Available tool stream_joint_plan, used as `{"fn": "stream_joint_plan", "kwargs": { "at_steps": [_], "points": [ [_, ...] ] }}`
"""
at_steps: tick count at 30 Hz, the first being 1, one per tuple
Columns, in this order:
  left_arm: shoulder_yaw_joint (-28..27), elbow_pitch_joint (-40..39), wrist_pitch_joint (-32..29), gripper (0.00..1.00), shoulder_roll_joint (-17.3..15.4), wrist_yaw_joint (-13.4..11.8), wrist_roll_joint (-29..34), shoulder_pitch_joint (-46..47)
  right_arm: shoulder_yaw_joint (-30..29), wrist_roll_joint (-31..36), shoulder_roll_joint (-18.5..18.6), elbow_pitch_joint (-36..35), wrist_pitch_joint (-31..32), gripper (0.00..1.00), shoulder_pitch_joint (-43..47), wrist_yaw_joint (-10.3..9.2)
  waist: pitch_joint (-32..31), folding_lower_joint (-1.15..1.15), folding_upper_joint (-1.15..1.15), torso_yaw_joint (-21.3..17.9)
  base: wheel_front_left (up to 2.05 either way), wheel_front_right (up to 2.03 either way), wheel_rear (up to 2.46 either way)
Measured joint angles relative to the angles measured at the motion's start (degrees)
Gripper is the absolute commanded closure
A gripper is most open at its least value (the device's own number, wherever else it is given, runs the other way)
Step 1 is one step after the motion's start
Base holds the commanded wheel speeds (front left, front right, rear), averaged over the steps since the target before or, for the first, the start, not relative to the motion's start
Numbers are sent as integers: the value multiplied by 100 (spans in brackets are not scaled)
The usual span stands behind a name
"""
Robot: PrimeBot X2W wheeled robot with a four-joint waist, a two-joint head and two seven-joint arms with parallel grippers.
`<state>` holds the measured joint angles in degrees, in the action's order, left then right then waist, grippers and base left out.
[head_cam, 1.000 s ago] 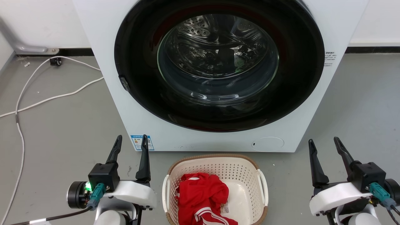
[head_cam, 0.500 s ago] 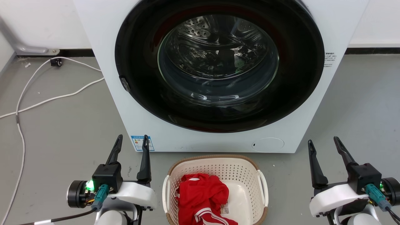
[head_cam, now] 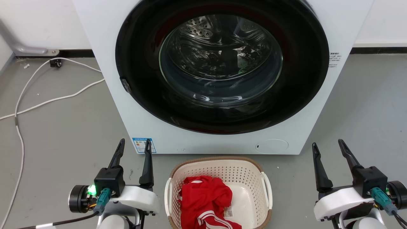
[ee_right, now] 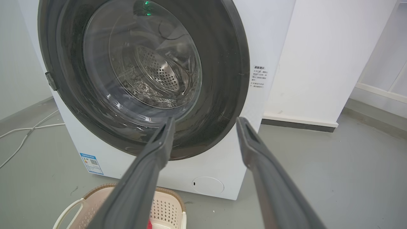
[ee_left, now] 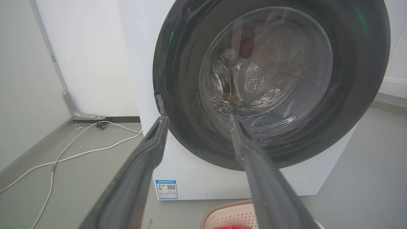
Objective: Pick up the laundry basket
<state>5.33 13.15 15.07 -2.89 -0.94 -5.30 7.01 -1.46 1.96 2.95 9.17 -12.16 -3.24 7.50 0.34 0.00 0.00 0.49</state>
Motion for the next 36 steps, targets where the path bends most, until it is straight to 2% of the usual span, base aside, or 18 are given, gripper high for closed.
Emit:
{"fn": "stream_joint_plan", "kwargs": {
  "at_steps": [11, 19, 29, 36],
  "points": [
    [-22, 170, 0, 0, 1, 44, 0, 149, 26, -110, 0, 99, 2, 0, -59, 0, 385, 0, 0, -56, 0, 0, 0],
    [-146, 710, 0, 0, -73, 145, -57, 620, 63, -247, -1, 477, 89, 0, -559, 0, 1167, 0, 0, -121, 0, 0, 0],
    [-350, 2409, -49, 0, -259, 499, -485, 1905, 185, -450, -4, 1816, 307, 0, -1803, 1, 2465, 1, 0, -266, 0, 0, 0],
    [-324, 3676, -563, 0, -412, 708, -769, 2930, 425, -692, -4, 2982, 498, 0, -2751, 1, 3235, 2, 0, -384, 0, 0, 0]
  ]
}}
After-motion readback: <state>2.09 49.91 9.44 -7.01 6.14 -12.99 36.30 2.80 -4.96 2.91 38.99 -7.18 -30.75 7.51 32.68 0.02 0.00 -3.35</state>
